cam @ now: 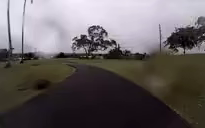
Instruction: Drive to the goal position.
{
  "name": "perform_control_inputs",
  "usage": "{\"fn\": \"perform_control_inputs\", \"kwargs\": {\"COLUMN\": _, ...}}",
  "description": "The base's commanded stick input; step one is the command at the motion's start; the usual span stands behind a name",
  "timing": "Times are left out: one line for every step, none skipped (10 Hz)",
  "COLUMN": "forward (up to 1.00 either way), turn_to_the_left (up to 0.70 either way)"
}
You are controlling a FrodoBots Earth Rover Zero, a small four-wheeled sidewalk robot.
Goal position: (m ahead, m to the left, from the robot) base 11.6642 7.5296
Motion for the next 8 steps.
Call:
{"fn": "perform_control_inputs", "kwargs": {"forward": 0.85, "turn_to_the_left": 0.00}}
{"fn": "perform_control_inputs", "kwargs": {"forward": 0.85, "turn_to_the_left": 0.00}}
{"fn": "perform_control_inputs", "kwargs": {"forward": 0.85, "turn_to_the_left": 0.00}}
{"fn": "perform_control_inputs", "kwargs": {"forward": 0.85, "turn_to_the_left": 0.00}}
{"fn": "perform_control_inputs", "kwargs": {"forward": 0.85, "turn_to_the_left": 0.00}}
{"fn": "perform_control_inputs", "kwargs": {"forward": 0.85, "turn_to_the_left": 0.00}}
{"fn": "perform_control_inputs", "kwargs": {"forward": 0.85, "turn_to_the_left": 0.00}}
{"fn": "perform_control_inputs", "kwargs": {"forward": 0.85, "turn_to_the_left": 0.00}}
